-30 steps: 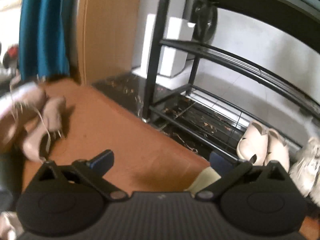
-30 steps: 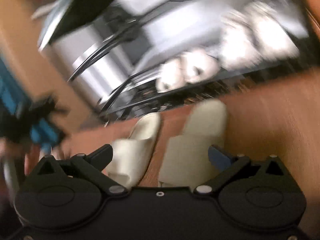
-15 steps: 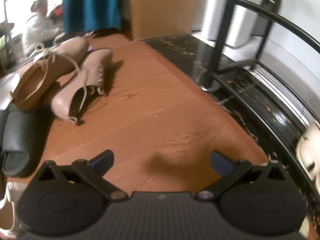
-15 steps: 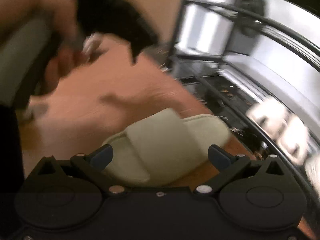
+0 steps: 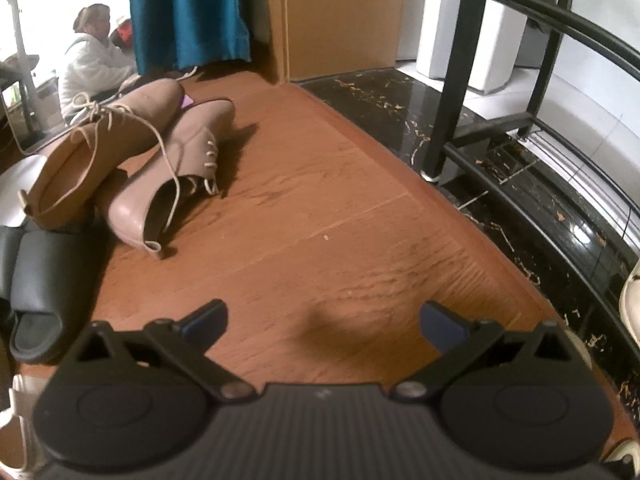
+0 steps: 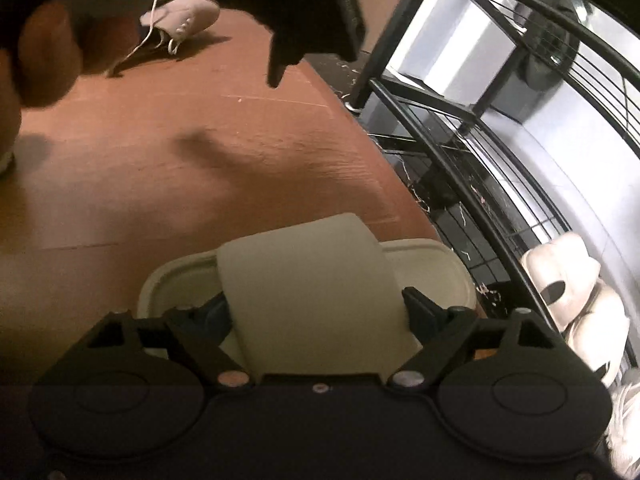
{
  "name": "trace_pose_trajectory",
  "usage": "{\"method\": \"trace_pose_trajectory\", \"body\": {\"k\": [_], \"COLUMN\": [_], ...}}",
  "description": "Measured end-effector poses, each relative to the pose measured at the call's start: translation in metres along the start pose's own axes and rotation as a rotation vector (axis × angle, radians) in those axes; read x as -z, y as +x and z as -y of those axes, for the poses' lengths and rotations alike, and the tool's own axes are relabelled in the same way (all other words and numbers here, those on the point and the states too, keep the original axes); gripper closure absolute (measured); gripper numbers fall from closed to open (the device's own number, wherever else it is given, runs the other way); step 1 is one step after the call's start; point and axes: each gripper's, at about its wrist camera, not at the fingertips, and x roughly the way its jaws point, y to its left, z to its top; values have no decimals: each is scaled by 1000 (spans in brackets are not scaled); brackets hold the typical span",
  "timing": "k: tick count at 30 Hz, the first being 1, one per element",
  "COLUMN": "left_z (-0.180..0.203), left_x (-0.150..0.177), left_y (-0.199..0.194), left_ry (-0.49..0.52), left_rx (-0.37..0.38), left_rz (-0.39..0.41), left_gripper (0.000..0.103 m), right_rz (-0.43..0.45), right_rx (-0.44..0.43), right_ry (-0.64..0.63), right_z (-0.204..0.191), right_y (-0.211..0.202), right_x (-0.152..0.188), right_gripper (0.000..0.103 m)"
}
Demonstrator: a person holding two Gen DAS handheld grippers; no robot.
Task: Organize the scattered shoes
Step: 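Grasp the second cream slide with the right tool and lift it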
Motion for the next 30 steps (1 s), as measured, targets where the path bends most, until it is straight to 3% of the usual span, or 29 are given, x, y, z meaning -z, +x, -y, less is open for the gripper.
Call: {"method": "trace_pose_trajectory", "body": {"k": [4, 8, 11, 13, 15, 17, 20, 23, 27, 30], "left_z": [-3, -4, -3, 3, 14, 24, 54, 72, 85, 84], "left_x": [-1, -3, -2, 1, 9, 18, 46, 62, 71, 67], "left_y": [-9, -20, -16, -13, -16, -19, -33, -36, -31, -20], "left_ry": [-14, -20, -25, -19, -2, 13, 75, 112, 200, 158], "left_rx": [12, 8, 35, 116, 228, 277, 351, 356, 320, 328], "left_rz": [52, 121, 78, 3, -76, -129, -225, -247, -228, -260], "left_gripper": [1, 1, 1, 1, 1, 1, 1, 1, 1, 1], "right_rz": [85, 183, 233, 227, 169, 63, -55, -56, -152, -165], "right_rx": [76, 170, 233, 297, 328, 357, 342, 268, 158, 77], "right_ry": [47, 122, 140, 109, 88, 85, 151, 208, -16, -36], "right_z": [14, 33, 40, 46, 54, 64, 80, 92, 81, 83], "right_y": [-27, -81, -125, -161, -175, -188, -192, -193, -174, -175], "right_x": [2, 10, 23, 45, 65, 98, 129, 132, 141, 151], "right_gripper": [19, 19, 19, 19, 19, 19, 19, 19, 19, 19]}}
